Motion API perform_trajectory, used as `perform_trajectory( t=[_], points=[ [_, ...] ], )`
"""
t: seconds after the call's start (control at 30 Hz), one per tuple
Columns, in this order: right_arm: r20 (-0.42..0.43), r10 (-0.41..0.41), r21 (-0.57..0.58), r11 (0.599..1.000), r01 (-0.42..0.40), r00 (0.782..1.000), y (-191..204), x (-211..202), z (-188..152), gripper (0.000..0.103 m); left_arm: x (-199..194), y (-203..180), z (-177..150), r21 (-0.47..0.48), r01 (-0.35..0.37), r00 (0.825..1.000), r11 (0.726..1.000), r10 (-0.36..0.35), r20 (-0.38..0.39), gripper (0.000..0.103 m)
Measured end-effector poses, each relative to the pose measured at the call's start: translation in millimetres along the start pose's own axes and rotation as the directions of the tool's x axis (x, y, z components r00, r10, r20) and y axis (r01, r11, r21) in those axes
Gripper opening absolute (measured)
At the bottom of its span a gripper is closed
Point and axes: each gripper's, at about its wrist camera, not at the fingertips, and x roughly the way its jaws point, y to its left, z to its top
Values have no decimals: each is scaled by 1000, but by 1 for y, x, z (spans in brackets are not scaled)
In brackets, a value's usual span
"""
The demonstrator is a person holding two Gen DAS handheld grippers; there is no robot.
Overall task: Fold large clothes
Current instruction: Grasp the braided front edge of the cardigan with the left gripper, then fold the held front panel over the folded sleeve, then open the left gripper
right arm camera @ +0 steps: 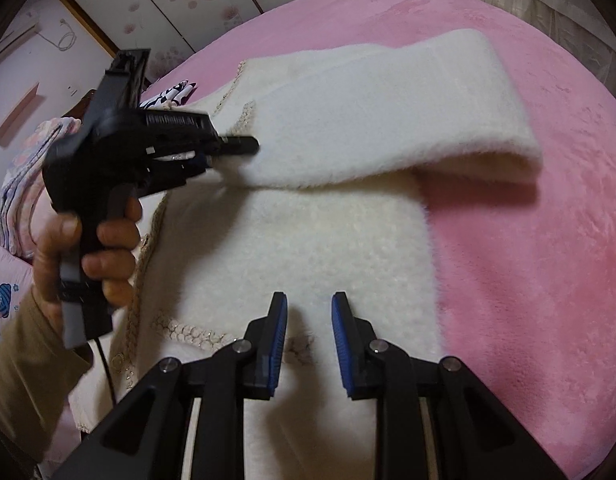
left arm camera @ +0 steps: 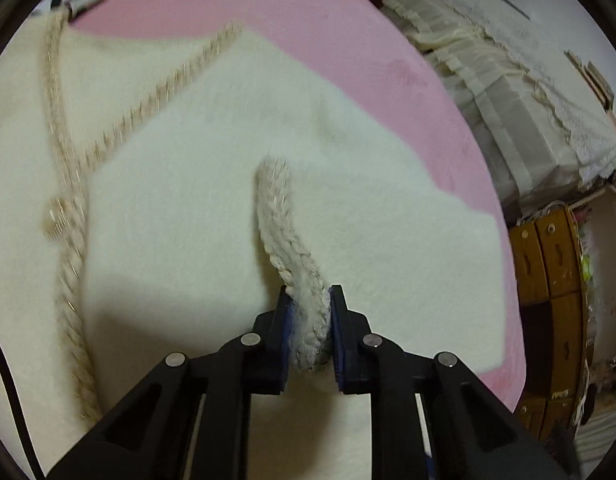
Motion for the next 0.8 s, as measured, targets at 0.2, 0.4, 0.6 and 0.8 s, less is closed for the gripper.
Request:
perform_trajectory(
  t=[0.2,0.4,0.6,0.8],
  points=[
    [30,-51,3,999,51,998,0,-8,-1,23,-96,-19,47,-25,20,940,999,-10,342,14],
    [98,-132,27,991,130,986,-3,-5,25,43,-157,30,34,-117,-64,849,991,115,516,14],
    [131,-182,38,983,178,975,-9,5,58,49,-139,121,-29,-267,-152,880,952,253,402,14],
    [110,-210,48,977,206,972,-12,12,75,49,-106,159,-100,-300,-163,939,940,241,245,15]
  ],
)
